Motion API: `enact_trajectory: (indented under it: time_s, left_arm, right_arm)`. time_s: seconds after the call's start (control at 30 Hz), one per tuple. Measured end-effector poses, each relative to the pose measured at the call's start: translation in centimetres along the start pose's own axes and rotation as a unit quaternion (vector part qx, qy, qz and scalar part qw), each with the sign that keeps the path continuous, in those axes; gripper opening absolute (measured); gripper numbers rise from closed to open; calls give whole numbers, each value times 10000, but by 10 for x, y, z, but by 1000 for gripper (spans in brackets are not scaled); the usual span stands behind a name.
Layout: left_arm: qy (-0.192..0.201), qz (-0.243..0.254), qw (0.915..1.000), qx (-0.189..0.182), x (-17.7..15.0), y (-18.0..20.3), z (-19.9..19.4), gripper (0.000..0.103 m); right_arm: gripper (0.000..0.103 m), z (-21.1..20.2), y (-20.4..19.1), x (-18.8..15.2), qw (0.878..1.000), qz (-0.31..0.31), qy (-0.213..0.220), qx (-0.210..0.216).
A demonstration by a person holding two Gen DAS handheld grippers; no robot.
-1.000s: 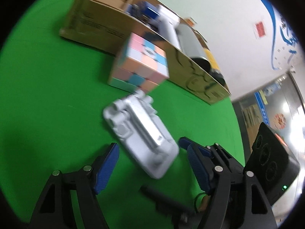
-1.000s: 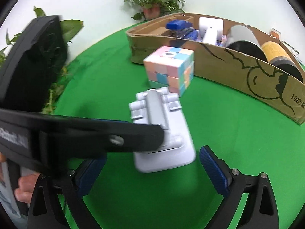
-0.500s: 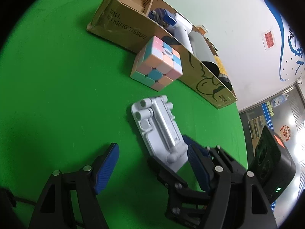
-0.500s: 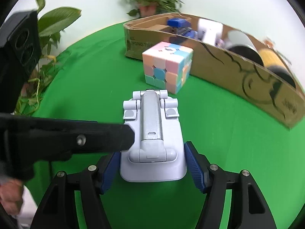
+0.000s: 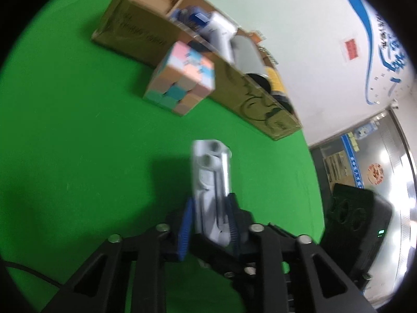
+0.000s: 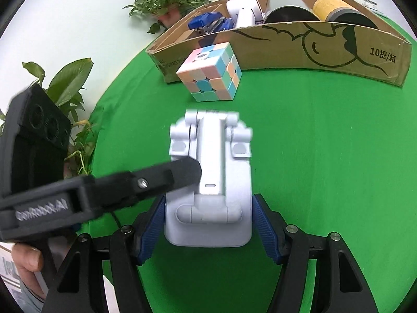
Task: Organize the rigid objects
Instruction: 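Grasp the white phone stand with the right gripper while the left gripper grips it too, then carry the phone stand with both grippers, lower it into the box beside the hair dryer, release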
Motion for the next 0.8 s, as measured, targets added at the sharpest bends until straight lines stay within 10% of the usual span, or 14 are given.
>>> enact_trajectory:
  time_s: [0.8]
  left_arm:
    - [866, 1380, 9862, -298, 71, 110, -52, 13]
  right_arm:
    - [63, -92, -14, 100, 9856, -606, 1368, -787]
Point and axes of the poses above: each gripper's, at about its wrist camera, not at the fingertips, and z roughly the way its jaws point, y to its right, x to its top, the point moved 1 cm from there along z, roughly the way its jaws point, and after that the axes turned 14 degrees about -z, right-handed, at the moved point
